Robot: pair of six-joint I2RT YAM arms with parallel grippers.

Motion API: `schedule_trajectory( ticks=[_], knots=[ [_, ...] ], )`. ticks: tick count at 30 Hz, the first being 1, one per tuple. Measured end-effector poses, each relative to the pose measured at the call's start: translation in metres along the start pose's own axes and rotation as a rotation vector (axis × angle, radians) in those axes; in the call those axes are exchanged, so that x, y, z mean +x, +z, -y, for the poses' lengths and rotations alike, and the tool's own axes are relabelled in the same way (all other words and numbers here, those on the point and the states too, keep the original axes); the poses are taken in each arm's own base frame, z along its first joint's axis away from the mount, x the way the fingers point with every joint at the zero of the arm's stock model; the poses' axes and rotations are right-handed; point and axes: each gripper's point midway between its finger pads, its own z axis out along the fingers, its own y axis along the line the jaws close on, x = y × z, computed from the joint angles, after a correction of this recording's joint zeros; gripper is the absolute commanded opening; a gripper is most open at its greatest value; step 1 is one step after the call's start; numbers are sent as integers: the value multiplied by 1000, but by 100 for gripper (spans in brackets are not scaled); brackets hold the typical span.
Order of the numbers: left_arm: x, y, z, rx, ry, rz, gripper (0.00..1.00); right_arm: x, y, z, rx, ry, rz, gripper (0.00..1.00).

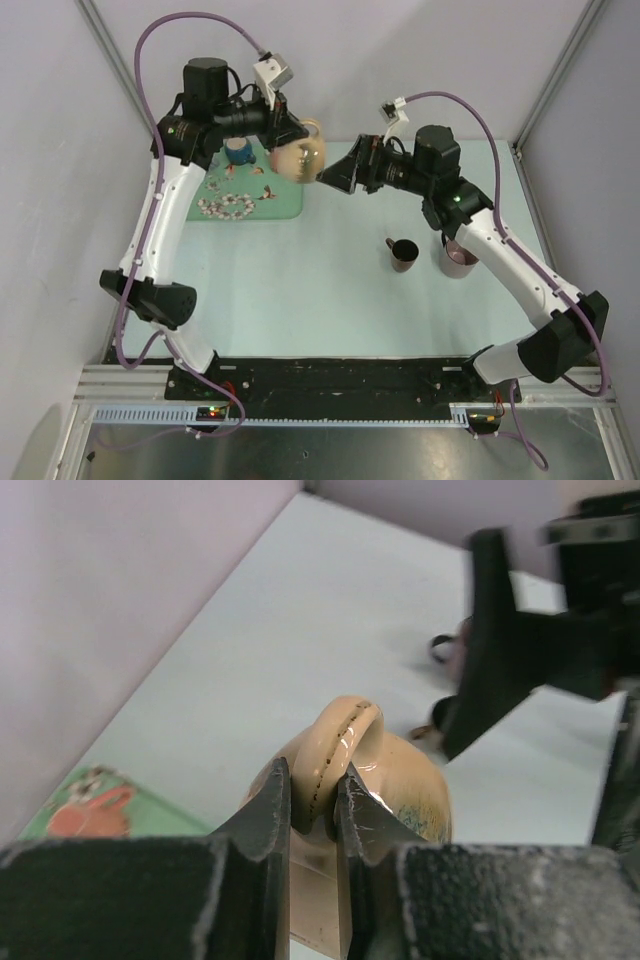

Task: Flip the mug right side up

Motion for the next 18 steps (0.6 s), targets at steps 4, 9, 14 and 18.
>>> schedule_trajectory(
  ticks=[4,9,14,18],
  knots=[
    [-21,1,38,106,-39,44,0,-13,8,-24,-136,31,36,81],
    [-24,6,65,190,-94,40,0,-18,11,-44,-236,62,38,56],
    [-35,1,72,219,-93,72,27,-15,11,-43,-241,127,19,3],
    [-41,0,71,207,-85,92,95,-15,7,-47,-225,81,27,0]
  ],
)
